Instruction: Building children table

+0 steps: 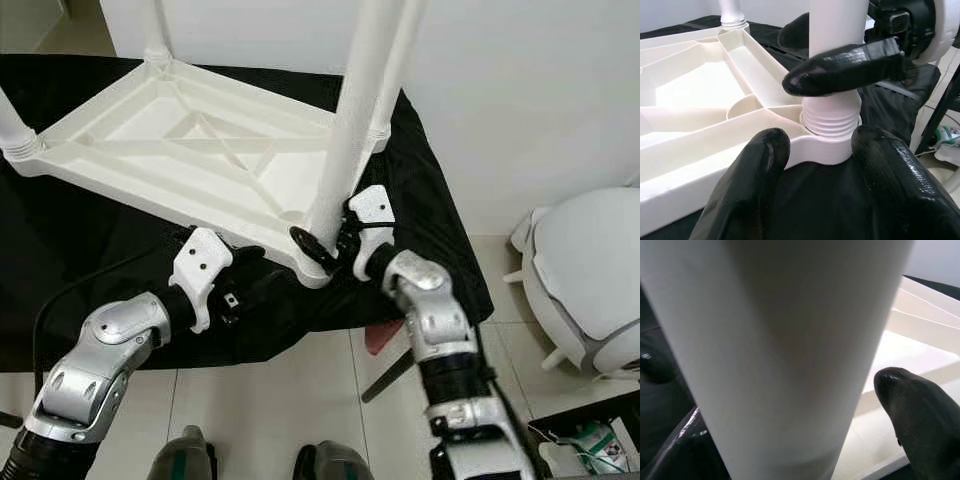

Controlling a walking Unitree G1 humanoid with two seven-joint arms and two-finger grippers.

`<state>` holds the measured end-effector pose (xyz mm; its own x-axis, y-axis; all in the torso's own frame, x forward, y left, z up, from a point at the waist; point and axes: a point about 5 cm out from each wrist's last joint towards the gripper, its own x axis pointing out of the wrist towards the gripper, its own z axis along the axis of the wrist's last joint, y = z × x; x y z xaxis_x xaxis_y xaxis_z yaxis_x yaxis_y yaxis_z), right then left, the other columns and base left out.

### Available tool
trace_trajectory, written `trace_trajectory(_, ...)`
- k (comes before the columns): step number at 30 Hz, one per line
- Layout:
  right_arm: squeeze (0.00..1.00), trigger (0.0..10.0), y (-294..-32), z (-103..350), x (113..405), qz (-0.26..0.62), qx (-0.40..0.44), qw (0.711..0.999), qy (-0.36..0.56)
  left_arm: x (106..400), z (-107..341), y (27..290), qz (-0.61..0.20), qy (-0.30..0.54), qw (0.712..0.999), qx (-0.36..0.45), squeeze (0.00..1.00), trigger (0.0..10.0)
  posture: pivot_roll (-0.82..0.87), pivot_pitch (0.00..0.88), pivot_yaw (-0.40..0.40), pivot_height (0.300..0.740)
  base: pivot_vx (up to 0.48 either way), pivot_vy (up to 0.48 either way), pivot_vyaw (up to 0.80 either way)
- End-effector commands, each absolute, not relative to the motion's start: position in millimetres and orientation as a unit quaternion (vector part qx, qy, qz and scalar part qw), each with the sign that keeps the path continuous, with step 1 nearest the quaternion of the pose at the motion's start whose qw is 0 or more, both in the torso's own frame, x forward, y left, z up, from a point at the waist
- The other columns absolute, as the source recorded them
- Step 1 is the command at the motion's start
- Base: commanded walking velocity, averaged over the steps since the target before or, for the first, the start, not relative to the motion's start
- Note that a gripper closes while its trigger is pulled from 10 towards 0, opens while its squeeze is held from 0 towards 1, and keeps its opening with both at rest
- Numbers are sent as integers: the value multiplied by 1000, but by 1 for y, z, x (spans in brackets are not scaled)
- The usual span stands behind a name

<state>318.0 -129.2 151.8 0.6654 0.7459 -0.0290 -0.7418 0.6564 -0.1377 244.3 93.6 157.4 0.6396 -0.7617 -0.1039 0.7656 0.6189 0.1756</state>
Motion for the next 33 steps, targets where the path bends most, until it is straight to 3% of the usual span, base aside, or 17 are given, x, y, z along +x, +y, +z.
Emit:
trace_trajectory(1,0,10000,-129,153,320,433,-81,897,-14,248,157,93,-403,8,909,105,0,10000,39,17,-89,740,0,0,0)
trace_trajectory(3,0,10000,-121,151,321,466,-90,880,-7,248,158,93,-403,6,909,106,0,10000,46,14,-90,740,0,0,0)
trace_trajectory(8,0,10000,-115,148,323,487,-91,868,0,248,159,93,-402,5,909,107,0,10000,54,11,-92,740,0,0,0)
trace_trajectory(9,0,4510,-113,147,324,498,-91,862,2,248,159,94,-401,4,910,107,0,10000,60,10,-94,740,0,0,0)
trace_trajectory(10,0,4510,-113,147,324,498,-91,862,2,248,159,94,-401,4,910,107,0,10000,60,10,-94,740,0,0,0)
trace_trajectory(11,0,0,-112,145,326,513,-86,854,7,248,159,94,-399,4,911,108,0,10000,67,10,-96,740,0,0,0)
trace_trajectory(21,0,0,-114,134,323,546,-74,834,36,246,159,97,-395,6,912,109,0,10000,72,14,-94,740,0,0,0)
trace_trajectory(27,0,0,-118,132,321,533,-67,843,29,246,159,95,-400,6,910,108,0,10000,51,21,-89,740,0,0,0)
trace_trajectory(28,0,7255,-117,134,322,516,-62,854,23,246,159,95,-401,6,910,108,0,10000,49,22,-90,740,0,0,0)
trace_trajectory(29,0,7255,-117,134,322,516,-62,854,23,246,159,95,-401,6,910,108,0,10000,49,22,-90,740,0,0,0)
trace_trajectory(30,0,10000,-117,135,323,501,-59,863,19,246,159,94,-401,6,910,107,0,10000,46,25,-90,740,0,0,0)
trace_trajectory(33,0,10000,-112,138,322,456,-50,889,5,245,158,92,-405,7,908,105,0,10000,38,29,-90,740,0,0,0)
